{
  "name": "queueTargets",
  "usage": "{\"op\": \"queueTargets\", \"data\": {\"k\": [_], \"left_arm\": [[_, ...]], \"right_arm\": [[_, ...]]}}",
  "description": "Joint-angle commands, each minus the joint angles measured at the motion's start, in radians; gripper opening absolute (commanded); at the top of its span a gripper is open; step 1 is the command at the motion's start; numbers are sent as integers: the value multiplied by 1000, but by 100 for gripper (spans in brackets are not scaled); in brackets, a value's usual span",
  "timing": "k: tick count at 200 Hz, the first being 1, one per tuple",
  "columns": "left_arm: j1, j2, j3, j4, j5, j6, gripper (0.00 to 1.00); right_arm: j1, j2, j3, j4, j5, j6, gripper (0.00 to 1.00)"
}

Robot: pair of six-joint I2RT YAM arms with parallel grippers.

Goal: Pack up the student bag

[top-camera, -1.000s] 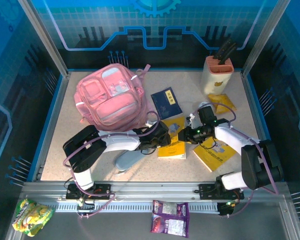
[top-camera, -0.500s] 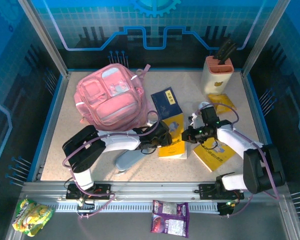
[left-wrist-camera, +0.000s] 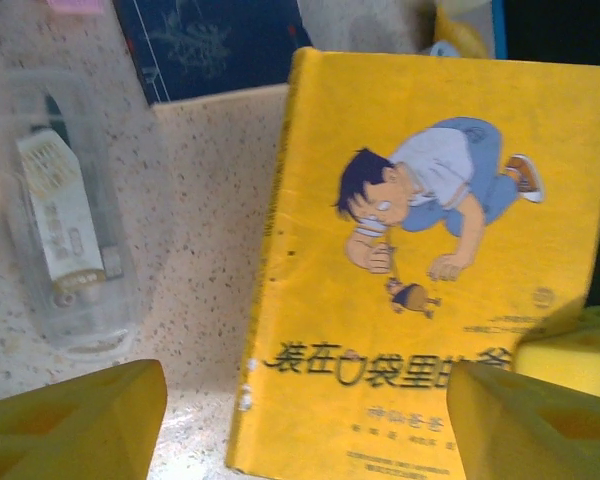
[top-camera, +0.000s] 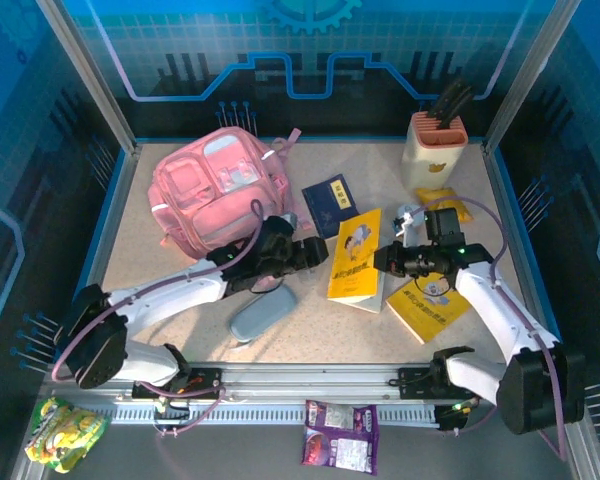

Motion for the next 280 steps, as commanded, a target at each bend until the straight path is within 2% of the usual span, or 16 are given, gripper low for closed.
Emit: {"op": "queueTargets", "data": {"k": [1,27,41,64,94,113,135,199,219,231,254,280], "left_arm": [[71,-49,-55,43,144,30,78],[138,-92,-105,163,237,36,87],[156,-83,-114,234,309,35,88],[159,-48,-125,376,403,8,87],[159,-5,-143,595,481,-65,79],[159,12,-134,636,507,-82,70],[158,2,-121,598,500,-78,65],[158,-58,-119,532,450,-67,15],[159,-66,-101,518,439,-68,5],[158,-76,-88,518,428,-77,1],[158,-102,-56,519,402,-90,0],[151,-109,-31,564,393,-127,0]], "right_arm": [[-10,-31,89,11,-141,18,0],[-7,-18,151,36,-202,56,0],[-3,-20,155,97,-236,109,0],[16,-22,154,208,-272,212,0],[29,-3,152,308,-297,275,0],[28,15,151,296,-291,254,0],[28,18,137,315,-287,251,0],[17,53,105,314,-267,211,0],[11,60,102,303,-269,203,13],[4,57,106,249,-240,183,34],[-18,50,107,127,-152,151,65],[-25,71,100,111,-162,166,79]]}}
